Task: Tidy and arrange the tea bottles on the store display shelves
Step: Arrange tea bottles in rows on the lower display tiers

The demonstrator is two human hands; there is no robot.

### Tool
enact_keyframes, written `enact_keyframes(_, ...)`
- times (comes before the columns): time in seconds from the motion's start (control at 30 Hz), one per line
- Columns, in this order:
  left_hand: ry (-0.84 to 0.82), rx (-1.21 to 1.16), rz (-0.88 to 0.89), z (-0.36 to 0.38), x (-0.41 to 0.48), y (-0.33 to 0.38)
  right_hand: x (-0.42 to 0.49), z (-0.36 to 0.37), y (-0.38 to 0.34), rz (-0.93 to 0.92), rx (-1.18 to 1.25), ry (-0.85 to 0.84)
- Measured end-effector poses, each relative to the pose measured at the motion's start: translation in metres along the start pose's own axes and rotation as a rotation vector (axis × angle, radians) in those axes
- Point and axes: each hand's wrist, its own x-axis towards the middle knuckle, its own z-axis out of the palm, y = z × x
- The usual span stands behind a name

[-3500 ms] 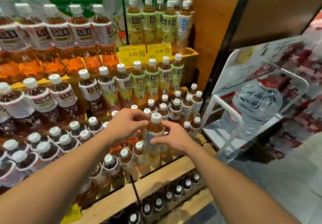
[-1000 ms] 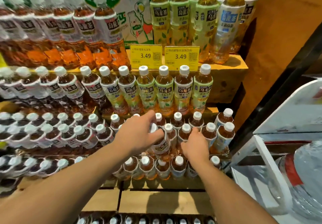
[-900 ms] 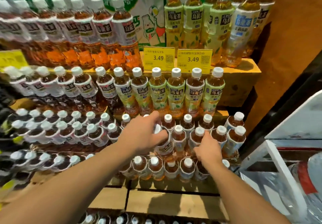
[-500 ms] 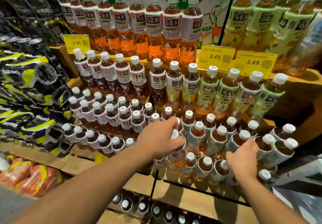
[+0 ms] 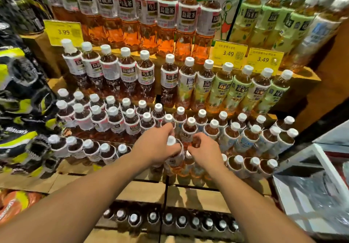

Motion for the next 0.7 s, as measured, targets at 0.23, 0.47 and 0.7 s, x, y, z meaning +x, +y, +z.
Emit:
enact_keyframes(0.23,0.004,-0.032,-0.047,-0.011,0.005,-0.031,0.06,-0.012,-0.014,0.079,-0.134,-0.009)
enact_keyframes(0.47,0.056,-0.065,-0.122,-0.011,0.024,-0.039,0.108,-0.002,-0.022,-0.029,-0.341,-0.133)
enact_keyframes(0.7,0.047,-0.051,-0.142,-0.011,0.035,-0.03,0.107,0.003,-0.022,-0.164,-0.395,-0.125)
